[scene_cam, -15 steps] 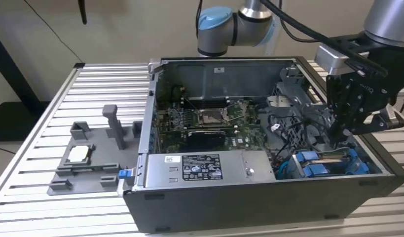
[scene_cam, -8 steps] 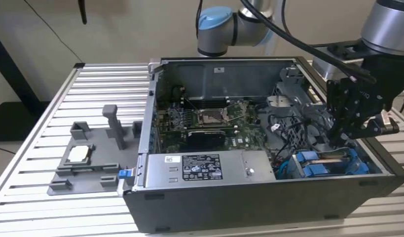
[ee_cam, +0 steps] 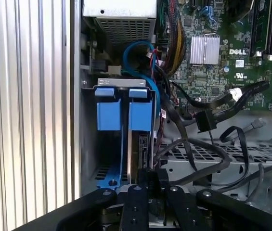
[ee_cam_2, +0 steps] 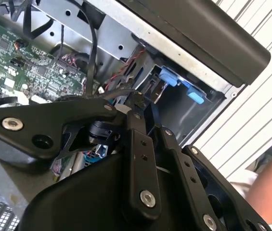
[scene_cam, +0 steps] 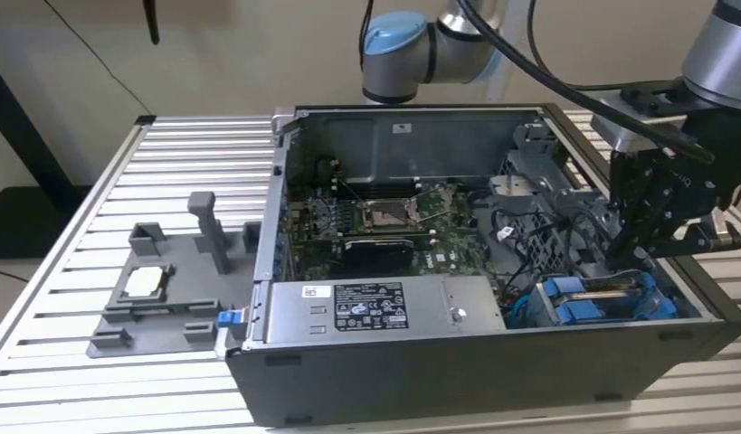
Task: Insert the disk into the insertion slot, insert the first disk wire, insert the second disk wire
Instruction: 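Insert the first disk wire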
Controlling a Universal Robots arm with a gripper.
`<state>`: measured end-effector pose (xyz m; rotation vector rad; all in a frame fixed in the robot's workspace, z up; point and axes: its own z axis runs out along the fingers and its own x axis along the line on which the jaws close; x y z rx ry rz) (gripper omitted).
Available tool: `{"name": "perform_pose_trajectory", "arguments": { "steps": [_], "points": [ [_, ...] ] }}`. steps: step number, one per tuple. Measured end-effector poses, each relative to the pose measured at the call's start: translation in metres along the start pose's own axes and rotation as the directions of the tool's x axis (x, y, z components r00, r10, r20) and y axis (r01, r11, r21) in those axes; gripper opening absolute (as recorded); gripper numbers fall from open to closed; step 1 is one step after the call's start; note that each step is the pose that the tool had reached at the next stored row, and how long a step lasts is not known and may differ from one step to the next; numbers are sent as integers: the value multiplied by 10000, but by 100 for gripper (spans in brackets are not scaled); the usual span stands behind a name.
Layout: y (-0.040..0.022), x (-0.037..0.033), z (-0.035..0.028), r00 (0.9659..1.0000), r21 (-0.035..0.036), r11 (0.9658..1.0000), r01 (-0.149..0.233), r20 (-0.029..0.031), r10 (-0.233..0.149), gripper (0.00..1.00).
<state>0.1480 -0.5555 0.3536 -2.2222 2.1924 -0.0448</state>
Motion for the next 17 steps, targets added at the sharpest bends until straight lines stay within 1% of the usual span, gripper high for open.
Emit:
{"name": "perform_pose_trajectory", "arguments": {
  "steps": [2,4,5,14,16,17],
  "points": [
    [-22,1,8,10000,-90,10000,-1,41,2,19],
    [-42,5,12,10000,-237,9997,0,60,2,19],
    [-48,9,13,10000,-251,9997,-5,62,7,19],
    [-49,9,13,10000,-252,9997,-18,62,20,19],
    [-60,10,17,10000,-257,9997,-16,65,18,19],
    [-69,10,20,10000,-272,9996,-17,64,19,19]
  ]
}}
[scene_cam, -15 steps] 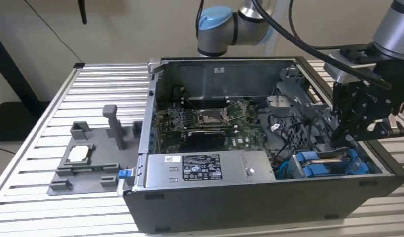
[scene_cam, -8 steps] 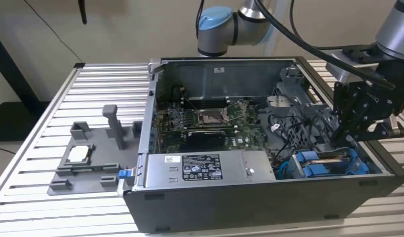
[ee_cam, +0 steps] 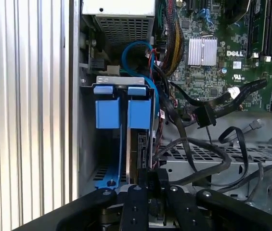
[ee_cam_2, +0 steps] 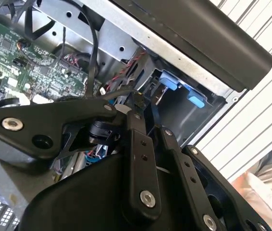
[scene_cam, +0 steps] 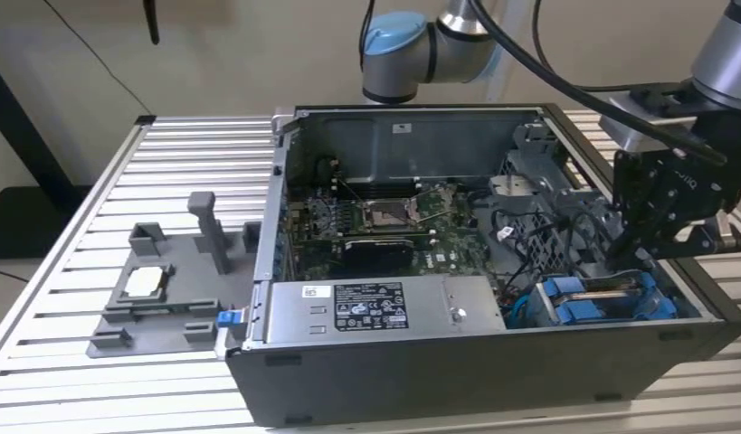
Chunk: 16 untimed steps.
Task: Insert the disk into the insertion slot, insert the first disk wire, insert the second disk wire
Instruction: 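Insert the first disk wire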
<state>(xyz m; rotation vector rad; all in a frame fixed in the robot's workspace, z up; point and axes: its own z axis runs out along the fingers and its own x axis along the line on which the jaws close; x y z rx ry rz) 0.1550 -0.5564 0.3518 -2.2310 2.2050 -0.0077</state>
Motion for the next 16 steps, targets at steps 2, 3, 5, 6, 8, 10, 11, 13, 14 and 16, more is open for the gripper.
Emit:
{"name": "perform_pose_trajectory", "arguments": {
  "steps": [2,3,5,6,8,10,11,13,14,16],
  "points": [
    [-23,1,5,10000,-186,9998,0,-1,0,19],
    [-33,2,7,10000,-311,9995,0,0,0,19],
    [-54,2,13,10000,-548,9985,-1,5,1,19],
    [-63,3,17,10000,-636,9980,0,6,1,19],
    [-77,3,28,10000,-765,9971,-2,12,3,19],
    [-98,5,40,10000,-867,9962,-3,12,4,19],
    [-114,7,49,10000,-892,9960,-3,13,4,19],
    [-142,12,66,10000,-917,9958,-5,14,6,19],
    [-152,16,75,10000,-925,9957,-10,15,11,19],
    [-159,25,93,10000,-951,9955,-31,17,32,19]
  ]
}}
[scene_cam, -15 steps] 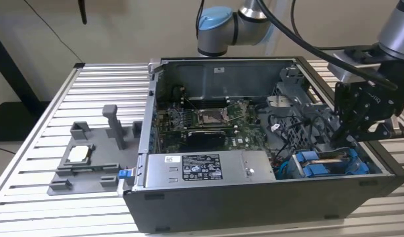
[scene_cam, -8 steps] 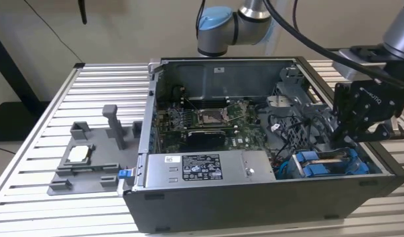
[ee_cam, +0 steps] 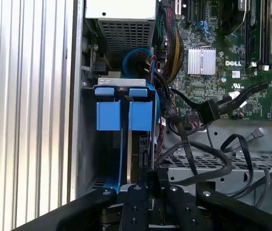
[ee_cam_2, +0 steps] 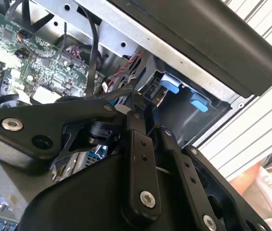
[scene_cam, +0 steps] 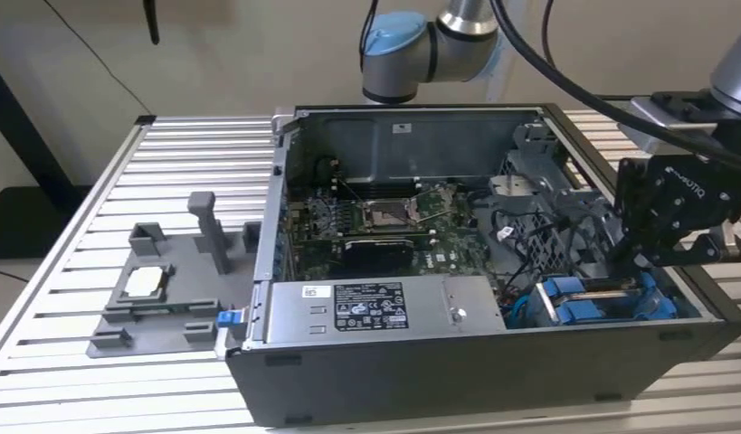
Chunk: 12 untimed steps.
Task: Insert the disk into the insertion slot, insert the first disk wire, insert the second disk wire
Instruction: 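Insert the first disk wire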
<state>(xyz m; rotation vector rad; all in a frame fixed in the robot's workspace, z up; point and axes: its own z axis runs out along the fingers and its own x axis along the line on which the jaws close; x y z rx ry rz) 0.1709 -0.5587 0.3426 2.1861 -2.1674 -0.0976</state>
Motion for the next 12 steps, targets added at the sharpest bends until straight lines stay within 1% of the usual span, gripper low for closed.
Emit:
{"name": "perform_pose_trajectory", "arguments": {
  "steps": [2,4,10,12],
  "points": [
    [-1,8,6,10000,-47,10000,-45,1,45,19],
    [-2,15,14,9999,-77,9999,-129,9,129,19],
    [-26,35,19,9997,-93,9996,-248,19,248,19],
    [-31,50,21,9997,-127,9996,-258,20,259,19]
  ]
}}
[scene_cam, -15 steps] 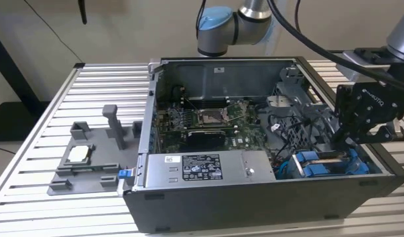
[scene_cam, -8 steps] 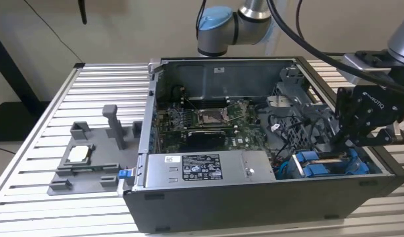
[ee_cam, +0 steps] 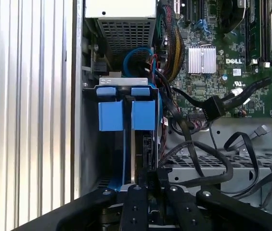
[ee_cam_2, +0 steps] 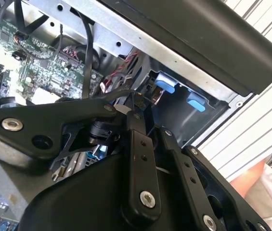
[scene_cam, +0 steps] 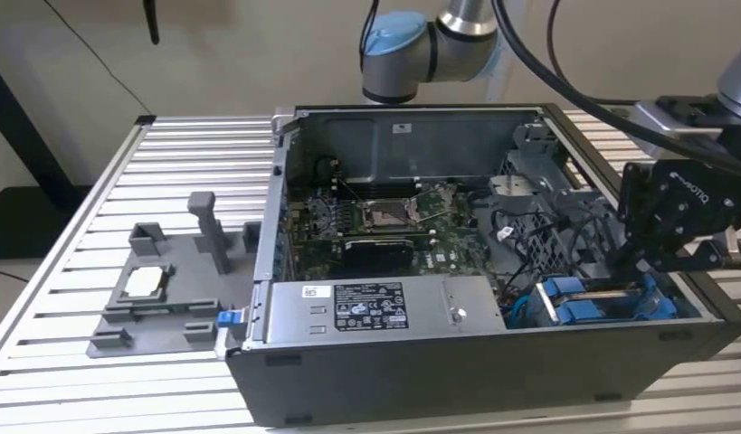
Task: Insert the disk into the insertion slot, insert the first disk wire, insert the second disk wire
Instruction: 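Insert the first disk wire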
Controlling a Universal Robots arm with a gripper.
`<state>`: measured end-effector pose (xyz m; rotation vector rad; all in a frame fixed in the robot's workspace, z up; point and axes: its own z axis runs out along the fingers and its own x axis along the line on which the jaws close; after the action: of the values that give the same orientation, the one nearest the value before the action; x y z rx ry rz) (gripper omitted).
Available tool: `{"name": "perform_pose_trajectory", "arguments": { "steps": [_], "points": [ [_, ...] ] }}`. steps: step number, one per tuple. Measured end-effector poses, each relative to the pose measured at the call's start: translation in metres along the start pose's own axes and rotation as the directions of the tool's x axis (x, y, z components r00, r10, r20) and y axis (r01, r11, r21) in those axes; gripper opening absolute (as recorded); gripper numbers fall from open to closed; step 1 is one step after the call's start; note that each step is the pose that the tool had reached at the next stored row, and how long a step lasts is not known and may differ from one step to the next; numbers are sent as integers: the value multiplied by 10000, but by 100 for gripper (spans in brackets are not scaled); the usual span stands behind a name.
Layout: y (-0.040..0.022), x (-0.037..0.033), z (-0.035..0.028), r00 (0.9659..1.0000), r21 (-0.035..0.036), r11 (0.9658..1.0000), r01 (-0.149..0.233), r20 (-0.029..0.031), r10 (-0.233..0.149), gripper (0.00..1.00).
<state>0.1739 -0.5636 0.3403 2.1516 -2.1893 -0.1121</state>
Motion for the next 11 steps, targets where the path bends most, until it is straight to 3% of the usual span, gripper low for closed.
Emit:
{"name": "perform_pose_trajectory", "arguments": {
  "steps": [3,11],
  "points": [
    [-8,4,7,10000,-71,10000,-21,2,21,19],
    [-18,3,9,10000,-73,10000,-49,36,50,19]
  ]
}}
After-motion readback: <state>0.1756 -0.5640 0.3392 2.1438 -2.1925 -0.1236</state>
